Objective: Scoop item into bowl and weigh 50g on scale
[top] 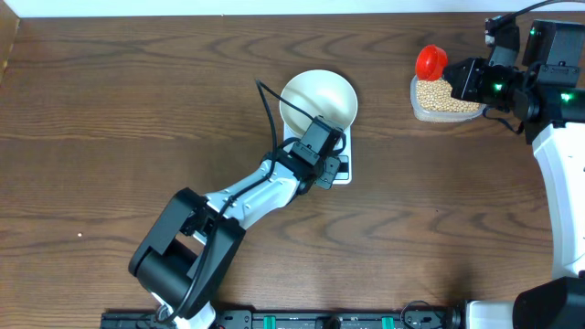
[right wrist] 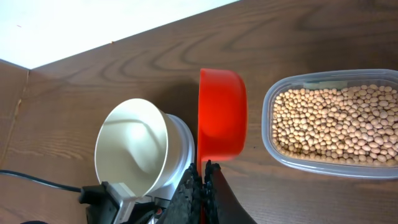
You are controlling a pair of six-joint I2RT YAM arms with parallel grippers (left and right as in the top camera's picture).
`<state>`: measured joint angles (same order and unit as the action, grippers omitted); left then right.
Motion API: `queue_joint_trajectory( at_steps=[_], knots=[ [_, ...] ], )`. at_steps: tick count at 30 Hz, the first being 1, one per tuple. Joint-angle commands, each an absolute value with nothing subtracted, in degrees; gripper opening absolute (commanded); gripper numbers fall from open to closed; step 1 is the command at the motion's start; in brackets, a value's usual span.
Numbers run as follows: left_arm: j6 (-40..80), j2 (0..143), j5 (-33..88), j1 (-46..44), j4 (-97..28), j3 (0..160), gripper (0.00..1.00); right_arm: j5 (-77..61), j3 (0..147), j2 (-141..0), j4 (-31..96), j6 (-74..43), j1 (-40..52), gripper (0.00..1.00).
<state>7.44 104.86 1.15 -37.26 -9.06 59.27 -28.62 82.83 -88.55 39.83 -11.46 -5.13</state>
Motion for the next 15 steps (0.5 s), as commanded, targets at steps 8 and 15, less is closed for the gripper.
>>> queue_joint_trajectory(
  at_steps=[8,15],
  knots=[
    [6.8,99.2,0.8,-37.0,-10.2,59.3,0.07,-27.3,83.9,-88.5,39.8,-10.7,-5.4,0.01],
    [6.9,100.8,0.8,-37.1,-10.3,59.2,0.08,-27.3,83.9,-88.5,39.9,-10.7,-5.4,0.01]
  ],
)
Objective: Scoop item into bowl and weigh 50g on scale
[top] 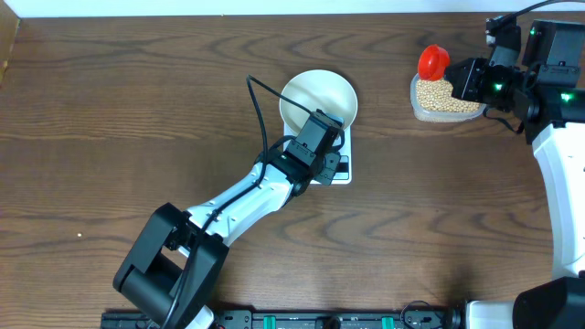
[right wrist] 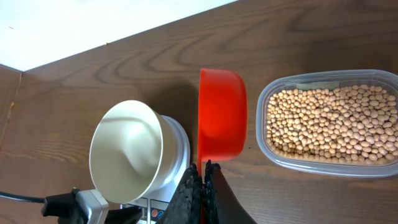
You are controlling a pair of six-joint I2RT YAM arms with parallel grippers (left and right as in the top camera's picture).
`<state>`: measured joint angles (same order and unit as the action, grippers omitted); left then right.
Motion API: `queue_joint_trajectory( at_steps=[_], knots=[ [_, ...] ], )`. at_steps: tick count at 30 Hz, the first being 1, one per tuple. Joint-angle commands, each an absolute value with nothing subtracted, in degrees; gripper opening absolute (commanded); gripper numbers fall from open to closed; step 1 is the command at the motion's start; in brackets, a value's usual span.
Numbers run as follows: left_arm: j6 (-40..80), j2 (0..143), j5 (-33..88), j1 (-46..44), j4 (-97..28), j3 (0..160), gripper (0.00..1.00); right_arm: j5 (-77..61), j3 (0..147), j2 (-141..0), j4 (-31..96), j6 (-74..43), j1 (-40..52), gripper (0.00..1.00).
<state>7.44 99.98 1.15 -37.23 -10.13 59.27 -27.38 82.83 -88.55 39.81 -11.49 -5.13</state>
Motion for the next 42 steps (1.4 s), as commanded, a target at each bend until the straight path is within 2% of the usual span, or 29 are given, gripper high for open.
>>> queue_joint_trajectory(
  at_steps=[1,42],
  knots=[
    [6.9,101.1,0.8,-37.1,-10.4,59.2,0.07,-27.3,83.9,-88.5,39.9,-10.7,-5.4,0.01],
    [6.9,102.0,0.8,-37.0,-12.6,59.0,0.07,-27.3,83.9,-88.5,39.0,-10.7,-5.4,0.01]
  ],
)
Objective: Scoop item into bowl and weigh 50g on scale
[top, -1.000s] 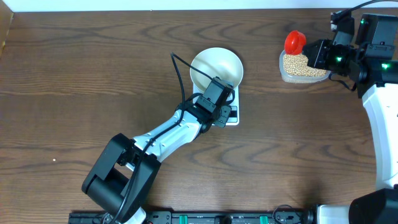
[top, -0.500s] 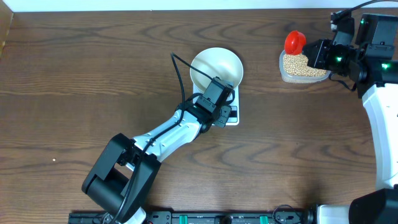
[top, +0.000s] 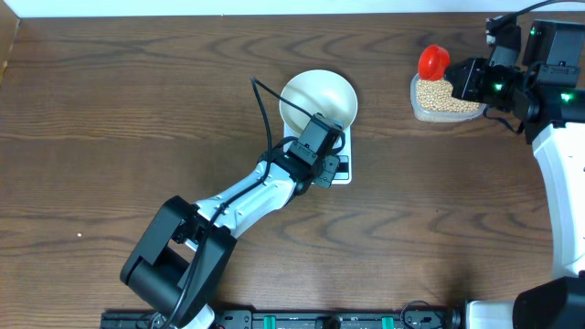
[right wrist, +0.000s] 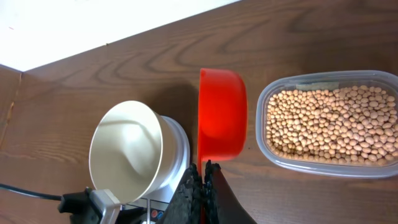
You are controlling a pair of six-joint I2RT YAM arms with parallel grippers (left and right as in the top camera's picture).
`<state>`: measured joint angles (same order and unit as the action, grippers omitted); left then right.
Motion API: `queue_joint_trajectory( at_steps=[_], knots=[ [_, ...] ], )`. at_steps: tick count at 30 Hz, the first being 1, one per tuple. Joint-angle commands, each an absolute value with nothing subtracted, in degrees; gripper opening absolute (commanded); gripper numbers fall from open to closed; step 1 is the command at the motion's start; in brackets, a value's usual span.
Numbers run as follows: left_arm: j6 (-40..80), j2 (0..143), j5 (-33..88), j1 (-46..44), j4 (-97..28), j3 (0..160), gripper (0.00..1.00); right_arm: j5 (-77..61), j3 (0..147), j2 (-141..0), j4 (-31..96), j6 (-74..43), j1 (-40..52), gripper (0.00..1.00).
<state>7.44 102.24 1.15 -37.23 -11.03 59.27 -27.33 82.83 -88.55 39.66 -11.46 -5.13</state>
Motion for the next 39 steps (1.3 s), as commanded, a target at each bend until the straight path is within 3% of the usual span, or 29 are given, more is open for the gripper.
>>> queue_joint_trajectory(
  at_steps=[1,13,30,39],
  knots=[
    [6.9,101.4,0.8,-37.0,-13.3,59.0,0.07,-27.2,83.9,-88.5,38.6,-10.7,-5.4,0.01],
    [6.9,84.1,0.3,-36.9,-21.0,59.0,0.08,-18.5,83.9,-88.5,35.5,-10.7,-5.4,0.01],
    [6.8,82.8,-0.4,-35.1,-24.6,59.0,0.07,-16.4,83.9,-88.5,31.7,-12.2,-5.4,0.01],
    [2.7,76.1,11.2,-30.4,-30.7,59.0,0.07,-16.5,83.9,-88.5,31.8,-12.2,-5.4,0.01]
  ],
)
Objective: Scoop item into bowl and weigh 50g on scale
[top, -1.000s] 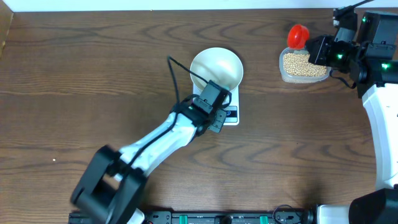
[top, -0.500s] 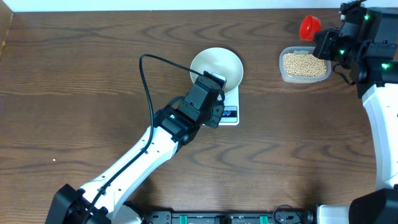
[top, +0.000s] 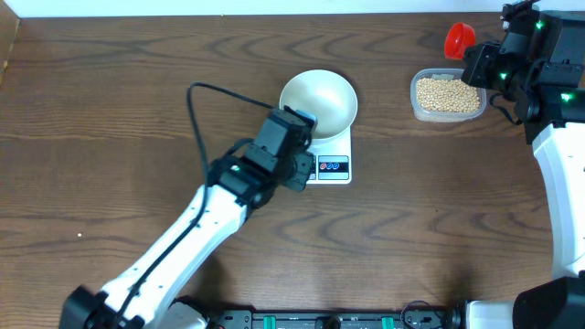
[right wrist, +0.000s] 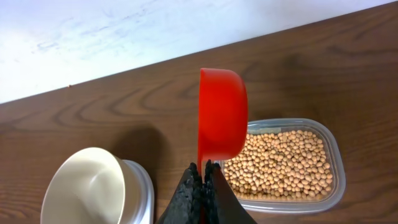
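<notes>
The red scoop (right wrist: 221, 118) is empty and held on edge by its handle in my shut right gripper (right wrist: 206, 171). It hangs over the near-left part of the clear tub of soybeans (right wrist: 292, 165); from above, the scoop (top: 459, 38) shows past the tub's (top: 448, 94) far edge. The empty cream bowl (top: 318, 100) sits on the white scale (top: 334, 167), whose display is uncovered. My left gripper (top: 297, 163) is at the scale's left front corner, beside the bowl; its jaws are too dark to read.
The table's far edge meets a white wall (right wrist: 124, 37) just behind the tub. A black cable (top: 206, 100) loops off the left arm over the table left of the bowl. The right arm's body (top: 558, 137) runs down the right side.
My left arm has drawn back to the left, and the scale's display is now uncovered. My right gripper has moved the scoop right and toward the far edge, from left of the tub to over it.
At each earlier moment my left gripper lay over the scale's display in front of the bowl, shifting only slightly, while my right gripper held the empty scoop beside the tub's left end. Now the left gripper is off the display and the scoop hangs over the tub.
</notes>
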You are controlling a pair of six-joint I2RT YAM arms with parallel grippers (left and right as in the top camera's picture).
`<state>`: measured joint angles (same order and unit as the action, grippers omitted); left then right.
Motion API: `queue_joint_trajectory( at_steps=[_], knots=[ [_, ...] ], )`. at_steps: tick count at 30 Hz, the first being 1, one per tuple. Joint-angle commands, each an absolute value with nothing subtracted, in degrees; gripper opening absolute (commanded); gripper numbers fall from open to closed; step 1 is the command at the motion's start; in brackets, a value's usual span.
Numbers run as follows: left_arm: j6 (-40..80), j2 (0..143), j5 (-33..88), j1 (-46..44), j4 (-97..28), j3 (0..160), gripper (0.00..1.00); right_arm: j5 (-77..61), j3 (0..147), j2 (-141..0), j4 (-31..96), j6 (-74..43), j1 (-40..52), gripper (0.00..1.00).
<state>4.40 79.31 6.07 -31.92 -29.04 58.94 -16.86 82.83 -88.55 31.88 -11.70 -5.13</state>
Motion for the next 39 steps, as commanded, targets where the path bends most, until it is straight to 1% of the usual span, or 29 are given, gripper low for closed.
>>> queue_joint_trajectory(
  at_steps=[1,4,10,21,23,24,27,34,39],
  knots=[
    [2.8,75.2,11.6,-30.0,-32.1,59.0,0.07,-16.6,83.9,-88.5,31.8,-12.2,-5.4,0.01],
    [2.8,72.1,11.6,-29.4,-34.7,59.0,0.07,-16.9,83.9,-88.5,32.2,-12.2,-5.4,0.01],
    [2.8,66.9,11.6,-29.4,-35.2,59.0,0.07,-17.1,83.9,-88.5,33.7,-12.2,-5.3,0.01],
    [2.8,65.9,10.9,-29.4,-37.1,59.0,0.08,-17.1,83.9,-88.5,35.8,-12.2,-5.3,0.01],
    [2.7,66.0,10.9,-29.4,-37.0,59.0,0.17,-17.1,83.9,-88.5,36.1,-12.1,-5.3,0.01],
    [2.7,66.0,10.8,-29.4,-37.0,59.0,0.24,-17.1,83.9,-88.5,36.1,-12.1,-5.3,0.01],
    [2.8,66.4,9.4,-29.4,-37.1,59.0,0.26,-17.0,83.9,-88.5,35.7,-12.1,-5.3,0.01],
    [2.7,70.1,4.5,-29.4,-37.0,59.0,0.27,-17.0,83.9,-88.5,35.3,-12.1,-5.3,0.01],
    [2.8,73.9,4.4,-29.4,-36.8,59.0,0.27,-16.8,83.9,-88.5,35.4,-12.1,-5.3,0.01]
  ],
)
